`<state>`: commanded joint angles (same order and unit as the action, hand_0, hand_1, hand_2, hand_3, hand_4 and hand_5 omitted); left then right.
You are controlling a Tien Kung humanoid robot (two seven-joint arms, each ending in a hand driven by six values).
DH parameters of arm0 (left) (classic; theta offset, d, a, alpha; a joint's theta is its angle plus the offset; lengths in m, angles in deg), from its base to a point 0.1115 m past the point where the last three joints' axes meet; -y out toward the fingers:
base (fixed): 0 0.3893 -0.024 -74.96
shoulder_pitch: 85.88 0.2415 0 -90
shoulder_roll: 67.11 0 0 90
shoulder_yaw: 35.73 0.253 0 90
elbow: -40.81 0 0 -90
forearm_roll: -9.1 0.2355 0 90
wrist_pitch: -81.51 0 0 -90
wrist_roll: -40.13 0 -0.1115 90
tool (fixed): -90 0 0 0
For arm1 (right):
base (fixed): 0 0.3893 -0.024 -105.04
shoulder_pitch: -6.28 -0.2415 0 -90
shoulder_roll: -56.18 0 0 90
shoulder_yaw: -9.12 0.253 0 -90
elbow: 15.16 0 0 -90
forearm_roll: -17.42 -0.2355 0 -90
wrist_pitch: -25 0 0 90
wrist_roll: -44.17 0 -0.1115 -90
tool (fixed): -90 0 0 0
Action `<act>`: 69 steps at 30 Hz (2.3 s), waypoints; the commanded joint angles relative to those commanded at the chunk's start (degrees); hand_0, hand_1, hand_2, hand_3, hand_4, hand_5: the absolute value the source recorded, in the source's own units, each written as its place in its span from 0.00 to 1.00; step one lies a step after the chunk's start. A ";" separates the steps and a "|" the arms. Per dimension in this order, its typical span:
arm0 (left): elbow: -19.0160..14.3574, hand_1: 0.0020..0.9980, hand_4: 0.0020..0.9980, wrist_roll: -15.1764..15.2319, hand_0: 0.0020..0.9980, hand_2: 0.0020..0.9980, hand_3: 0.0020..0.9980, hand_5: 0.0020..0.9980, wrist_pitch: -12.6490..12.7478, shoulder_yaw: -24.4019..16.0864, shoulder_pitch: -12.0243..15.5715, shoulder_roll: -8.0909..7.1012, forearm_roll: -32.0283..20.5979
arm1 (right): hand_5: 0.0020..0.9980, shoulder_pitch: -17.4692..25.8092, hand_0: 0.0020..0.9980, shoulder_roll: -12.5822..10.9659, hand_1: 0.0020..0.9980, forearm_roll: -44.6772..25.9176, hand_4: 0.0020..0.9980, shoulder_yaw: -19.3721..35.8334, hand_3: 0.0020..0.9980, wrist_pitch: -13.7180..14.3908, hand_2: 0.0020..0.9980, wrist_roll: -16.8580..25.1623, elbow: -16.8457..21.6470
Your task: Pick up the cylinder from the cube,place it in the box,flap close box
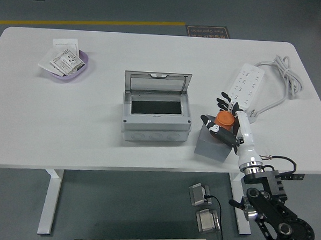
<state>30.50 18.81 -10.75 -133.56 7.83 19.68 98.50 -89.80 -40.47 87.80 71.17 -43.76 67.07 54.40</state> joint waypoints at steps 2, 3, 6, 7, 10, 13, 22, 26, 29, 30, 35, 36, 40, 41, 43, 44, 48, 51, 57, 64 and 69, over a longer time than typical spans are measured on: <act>0.00 0.66 0.67 0.01 0.64 0.55 0.63 0.36 0.00 0.00 -0.01 0.01 0.00 | 0.18 0.00 0.82 -0.03 0.82 -0.05 0.88 -0.11 0.88 0.03 0.79 -0.02 -0.02; 0.00 0.66 0.67 0.01 0.64 0.55 0.63 0.36 0.00 0.00 -0.01 0.02 0.00 | 0.18 0.00 0.82 -0.04 0.82 -0.06 0.88 -0.15 0.88 0.05 0.79 -0.03 -0.03; 0.00 0.66 0.67 0.07 0.64 0.55 0.63 0.36 -0.01 0.08 -0.03 0.05 -0.09 | 0.05 -0.02 0.78 -0.10 0.78 -0.17 0.75 -0.40 0.83 0.15 0.76 -0.07 -0.04; 0.00 0.66 0.67 0.09 0.64 0.55 0.63 0.36 -0.01 0.08 -0.04 0.05 -0.09 | 0.05 -0.02 0.78 -0.12 0.78 -0.21 0.75 -0.48 0.83 0.19 0.76 -0.08 -0.05; 0.00 0.66 0.67 0.12 0.64 0.55 0.63 0.36 -0.01 0.08 -0.03 0.03 -0.11 | 0.02 0.00 0.77 -0.15 0.77 -0.33 0.70 -0.65 0.81 0.26 0.74 -0.08 -0.14; 0.00 0.66 0.67 0.14 0.64 0.55 0.63 0.36 0.00 0.10 0.00 0.02 -0.16 | 0.02 0.02 0.77 -0.17 0.77 -0.47 0.70 -0.75 0.81 0.31 0.74 -0.06 -0.24; 0.00 0.66 0.67 0.29 0.64 0.55 0.62 0.36 -0.02 0.38 0.03 0.05 -0.44 | 0.00 0.04 0.75 -0.17 0.74 -0.73 0.57 -1.31 0.72 0.55 0.70 -0.24 -0.49; 0.00 0.66 0.67 0.35 0.64 0.55 0.62 0.36 -0.04 0.49 -0.01 0.09 -0.55 | 0.00 -0.04 0.75 -0.18 0.74 -0.96 0.57 -1.49 0.72 0.69 0.70 -0.45 -0.43; 0.00 0.66 0.67 0.39 0.64 0.55 0.63 0.36 -0.03 0.59 -0.05 0.11 -0.67 | 0.00 -0.11 0.74 -0.22 0.73 -1.14 0.51 -1.55 0.67 0.64 0.67 -0.58 -0.31; 0.00 0.66 0.67 0.40 0.64 0.55 0.63 0.36 -0.02 0.61 -0.06 0.11 -0.69 | 0.00 -0.12 0.74 -0.23 0.73 -1.19 0.51 -1.55 0.67 0.60 0.67 -0.60 -0.27; 0.00 0.66 0.67 0.56 0.64 0.55 0.62 0.36 0.03 1.01 -0.08 0.11 -1.18 | 0.00 -0.23 0.72 -0.30 0.68 -1.37 0.30 -1.51 0.65 0.08 0.62 -0.96 -0.09; 0.00 0.66 0.67 0.60 0.64 0.55 0.62 0.36 0.04 1.10 -0.09 0.13 -1.31 | 0.00 -0.24 0.72 -0.30 0.68 -1.36 0.30 -1.52 0.65 0.01 0.62 -1.09 -0.05; 0.00 0.66 0.67 0.76 0.64 0.55 0.62 0.36 0.09 1.39 -0.12 0.18 -1.79 | 0.00 -0.28 0.72 -0.29 0.65 -1.27 0.12 -1.64 0.60 0.00 0.58 -1.68 0.05; 0.00 0.66 0.67 0.78 0.64 0.55 0.62 0.36 0.11 1.41 -0.13 0.19 -1.86 | 0.00 -0.30 0.72 -0.30 0.65 -1.22 0.12 -1.65 0.60 0.04 0.58 -1.80 0.07; 0.00 0.66 0.67 0.81 0.64 0.55 0.62 0.36 0.15 1.46 -0.13 0.19 -2.01 | 0.00 -0.36 0.72 -0.33 0.65 -1.13 0.12 -1.68 0.60 0.17 0.58 -2.03 0.09; 0.00 0.66 0.67 0.84 0.64 0.55 0.62 0.36 0.15 1.52 -0.13 0.18 -2.09 | 0.00 -0.39 0.72 -0.34 0.65 -1.09 0.12 -1.70 0.60 0.25 0.58 -2.11 0.08; 0.00 0.66 0.67 0.94 0.64 0.55 0.62 0.36 0.24 1.71 -0.12 0.16 -2.47 | 0.00 -0.61 0.66 -0.40 0.60 -0.87 0.08 -1.81 0.48 0.81 0.53 -2.41 -0.02; 0.00 0.66 0.67 0.98 0.64 0.55 0.62 0.36 0.26 1.71 -0.16 0.20 -2.49 | 0.00 -0.84 0.66 -0.49 0.60 -0.37 0.08 -1.72 0.48 1.29 0.53 -2.50 -0.18; 0.00 0.66 0.67 0.98 0.64 0.55 0.62 0.36 0.24 1.58 -0.18 0.25 -2.26 | 0.00 -1.32 0.59 -0.67 0.55 0.86 0.15 -1.02 0.36 1.80 0.47 -2.55 -0.13; 0.00 0.66 0.67 1.00 0.64 0.56 0.63 0.36 0.33 1.45 -0.14 0.26 -2.19 | 0.00 -1.59 0.51 -0.62 0.21 1.61 0.00 -0.17 0.28 1.94 0.36 -2.50 0.15; 0.00 0.66 0.67 1.04 0.64 0.56 0.63 0.36 0.38 1.38 -0.13 0.31 -2.14 | 0.00 -1.68 0.51 -0.61 0.21 1.84 0.00 0.15 0.28 2.40 0.36 -2.53 0.35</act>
<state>30.50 19.85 -10.37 -132.18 7.70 19.98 96.36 -91.48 -41.08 89.64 71.32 -41.37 64.54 54.76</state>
